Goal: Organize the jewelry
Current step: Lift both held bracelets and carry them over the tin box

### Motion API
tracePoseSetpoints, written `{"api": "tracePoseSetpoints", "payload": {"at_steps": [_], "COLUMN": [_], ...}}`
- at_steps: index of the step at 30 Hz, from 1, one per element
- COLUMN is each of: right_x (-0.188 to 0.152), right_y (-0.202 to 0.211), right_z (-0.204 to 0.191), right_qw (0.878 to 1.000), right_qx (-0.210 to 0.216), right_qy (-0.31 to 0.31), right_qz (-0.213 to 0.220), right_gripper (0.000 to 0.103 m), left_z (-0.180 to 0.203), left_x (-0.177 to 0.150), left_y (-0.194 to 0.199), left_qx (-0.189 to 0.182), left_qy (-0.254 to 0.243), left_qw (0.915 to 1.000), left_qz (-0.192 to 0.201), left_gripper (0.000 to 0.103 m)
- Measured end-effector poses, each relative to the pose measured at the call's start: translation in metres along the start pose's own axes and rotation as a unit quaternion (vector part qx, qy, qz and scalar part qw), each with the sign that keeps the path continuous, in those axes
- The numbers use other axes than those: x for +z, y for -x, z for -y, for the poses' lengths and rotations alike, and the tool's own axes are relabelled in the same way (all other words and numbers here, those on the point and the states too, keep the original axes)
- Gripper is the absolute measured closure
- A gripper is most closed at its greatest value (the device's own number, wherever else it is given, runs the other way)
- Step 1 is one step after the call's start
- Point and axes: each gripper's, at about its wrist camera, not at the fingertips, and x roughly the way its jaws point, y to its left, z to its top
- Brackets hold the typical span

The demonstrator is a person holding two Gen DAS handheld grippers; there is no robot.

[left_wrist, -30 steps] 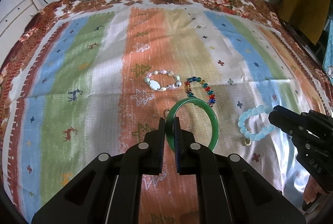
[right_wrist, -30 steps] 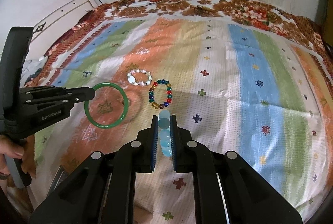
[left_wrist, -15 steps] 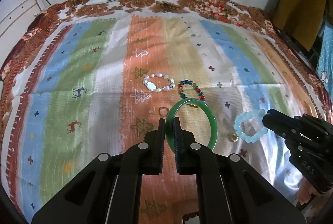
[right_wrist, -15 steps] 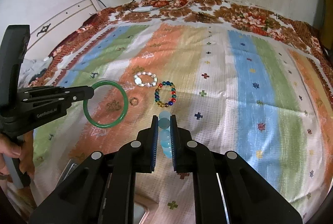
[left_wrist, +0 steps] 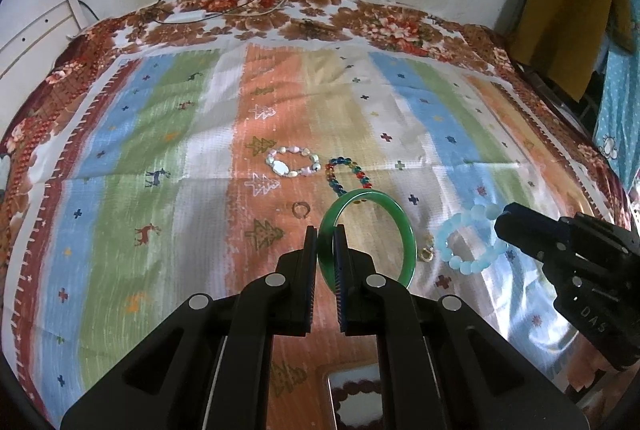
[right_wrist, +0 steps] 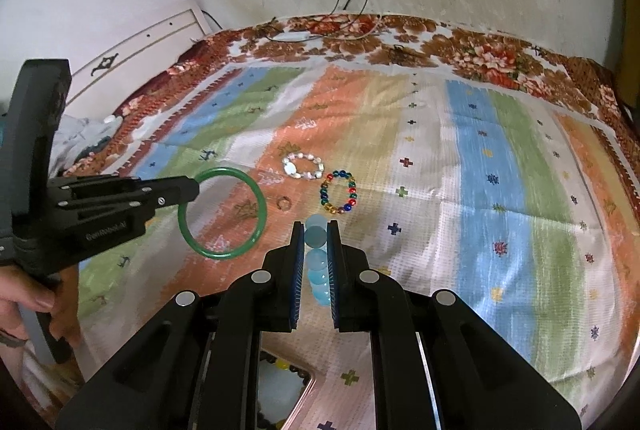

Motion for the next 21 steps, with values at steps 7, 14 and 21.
{"api": "tracePoseSetpoints", "payload": {"at_steps": [7, 14, 21], "right_x": [-0.004, -0.012, -0.020], "right_y": [0.015, 0.027, 0.035], "right_z": [-0.007, -0.014, -0.017], "right_qw": [1.000, 1.000, 0.999], "right_qx": [0.011, 0.023, 0.026], "right_qy": [-0.002, 0.001, -0.002], "right_qz": [0.016, 0.018, 0.018], "right_gripper": [0.091, 0.091, 0.091], "left_z": [0.003, 0.005, 0.002], "left_x": [-0.008, -0.014, -0.022], "left_y": [0.010, 0.023, 0.034], "left_qx": [-0.003, -0.011, -0.016], "left_qy": [-0.003, -0.002, 0.005], "left_qw": [1.0000, 0.9998, 0.9996], "left_qz": [0.005, 0.013, 0.021], "left_gripper": [0.095, 0.095, 0.095]}}
